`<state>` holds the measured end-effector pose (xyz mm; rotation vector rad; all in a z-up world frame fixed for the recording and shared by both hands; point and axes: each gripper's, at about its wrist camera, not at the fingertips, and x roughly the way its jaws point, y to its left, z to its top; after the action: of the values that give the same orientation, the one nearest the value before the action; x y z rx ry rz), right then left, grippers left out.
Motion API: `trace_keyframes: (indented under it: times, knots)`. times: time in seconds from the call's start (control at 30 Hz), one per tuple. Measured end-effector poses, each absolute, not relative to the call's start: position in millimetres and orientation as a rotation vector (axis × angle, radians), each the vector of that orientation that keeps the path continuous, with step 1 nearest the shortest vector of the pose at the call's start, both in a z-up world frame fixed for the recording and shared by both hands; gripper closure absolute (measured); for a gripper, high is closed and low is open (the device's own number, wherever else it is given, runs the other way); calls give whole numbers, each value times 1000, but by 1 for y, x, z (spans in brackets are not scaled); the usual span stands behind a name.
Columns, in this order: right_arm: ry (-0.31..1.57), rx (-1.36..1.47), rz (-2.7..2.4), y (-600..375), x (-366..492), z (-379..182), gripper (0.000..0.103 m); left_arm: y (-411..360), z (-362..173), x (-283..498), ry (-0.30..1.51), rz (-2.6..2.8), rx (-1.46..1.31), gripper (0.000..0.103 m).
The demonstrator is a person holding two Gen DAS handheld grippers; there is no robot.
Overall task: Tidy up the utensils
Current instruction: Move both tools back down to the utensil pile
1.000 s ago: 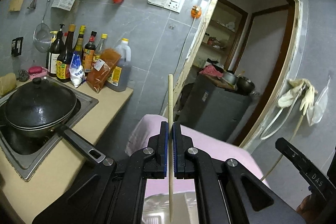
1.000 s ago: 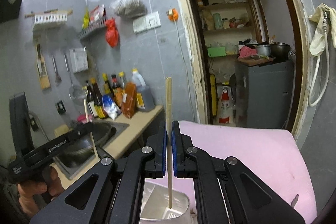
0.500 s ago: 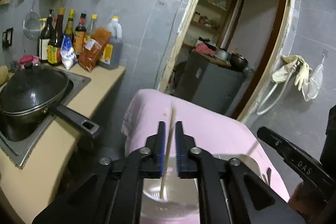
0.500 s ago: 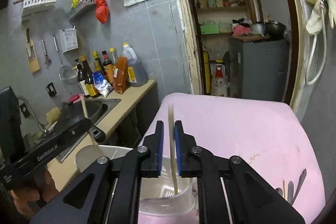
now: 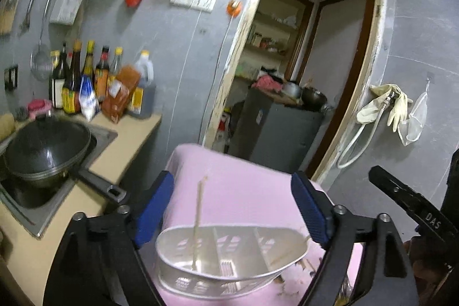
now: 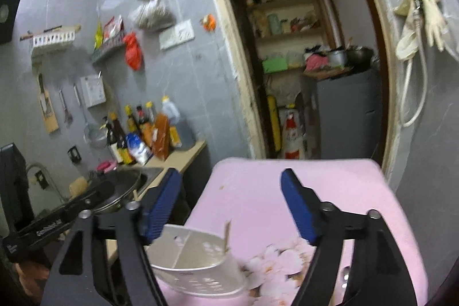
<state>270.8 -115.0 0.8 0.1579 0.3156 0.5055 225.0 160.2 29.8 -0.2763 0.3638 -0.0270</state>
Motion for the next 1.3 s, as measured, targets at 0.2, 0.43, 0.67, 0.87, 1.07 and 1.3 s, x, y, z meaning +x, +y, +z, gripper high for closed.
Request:
trace_keyframes:
  times: [0.2, 0.43, 0.67, 0.87, 1.07, 1.3]
  knots:
    - [229, 161, 434, -162, 256, 12, 0, 119, 47, 218, 290, -16, -196, 7]
    - [212, 133, 363, -213, 246, 12, 0, 70, 46, 215, 276, -54, -135, 7]
    - [255, 106, 296, -260, 243, -8, 0, 19, 26, 214, 301, -92, -98, 7]
    - [319, 90, 267, -292, 251, -36, 0, -13, -6, 217, 389, -108, -102, 7]
    - [425, 93, 267, -307, 268, -74, 0, -39, -51, 225, 519, -107, -88, 7]
    - [569, 138, 320, -315, 291, -114, 5, -52, -97, 234, 676, -106, -109, 7]
